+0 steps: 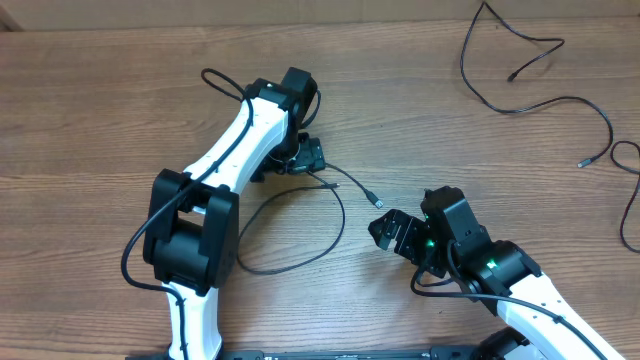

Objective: Untangle cables

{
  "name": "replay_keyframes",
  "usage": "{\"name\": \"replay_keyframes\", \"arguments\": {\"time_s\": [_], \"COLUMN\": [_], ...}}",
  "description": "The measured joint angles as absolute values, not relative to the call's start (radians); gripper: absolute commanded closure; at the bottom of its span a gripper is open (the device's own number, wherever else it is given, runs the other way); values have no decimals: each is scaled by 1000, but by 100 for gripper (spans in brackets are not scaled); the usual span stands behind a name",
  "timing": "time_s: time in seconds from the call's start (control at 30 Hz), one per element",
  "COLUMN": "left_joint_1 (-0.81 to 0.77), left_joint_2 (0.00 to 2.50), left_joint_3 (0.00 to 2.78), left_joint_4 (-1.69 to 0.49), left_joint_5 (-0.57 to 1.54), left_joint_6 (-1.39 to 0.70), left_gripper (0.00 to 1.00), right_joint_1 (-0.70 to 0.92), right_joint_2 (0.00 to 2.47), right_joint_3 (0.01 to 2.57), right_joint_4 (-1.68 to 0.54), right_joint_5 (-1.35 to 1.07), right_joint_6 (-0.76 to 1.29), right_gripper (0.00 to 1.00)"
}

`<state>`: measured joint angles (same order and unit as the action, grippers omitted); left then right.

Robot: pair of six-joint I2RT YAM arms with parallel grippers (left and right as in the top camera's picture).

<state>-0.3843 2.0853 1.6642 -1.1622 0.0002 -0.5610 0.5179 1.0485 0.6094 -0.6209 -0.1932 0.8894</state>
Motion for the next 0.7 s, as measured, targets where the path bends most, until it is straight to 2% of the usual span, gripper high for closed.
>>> {"name": "replay_keyframes", "arguments": {"time_s": [0.17,0.3,0.47,0.7], "left_joint_1": [-384,-384,-384,-384], "left_joint_2": [1983,1789,1570,1396], "left_joint_3": [1664,1671,1688,1658], "left_joint_4": [-1170,-1201,-1267,-1275], "left_joint_5": [-2,-49,-103,-168], "left_joint_6": [-512,-497,-520,-575], "left_gripper": [1,1,0,1], "right_joint_1": [518,518,518,518], "right_joint_2": [1048,1048,1048,1048], "right_joint_3": [609,609,609,609], "right_joint_4": [-621,-621,-621,-621], "right_joint_5": [-193,-193,-191,-190], "right_joint_6": [890,890,890,890], "right_gripper": [0,0,0,0]}}
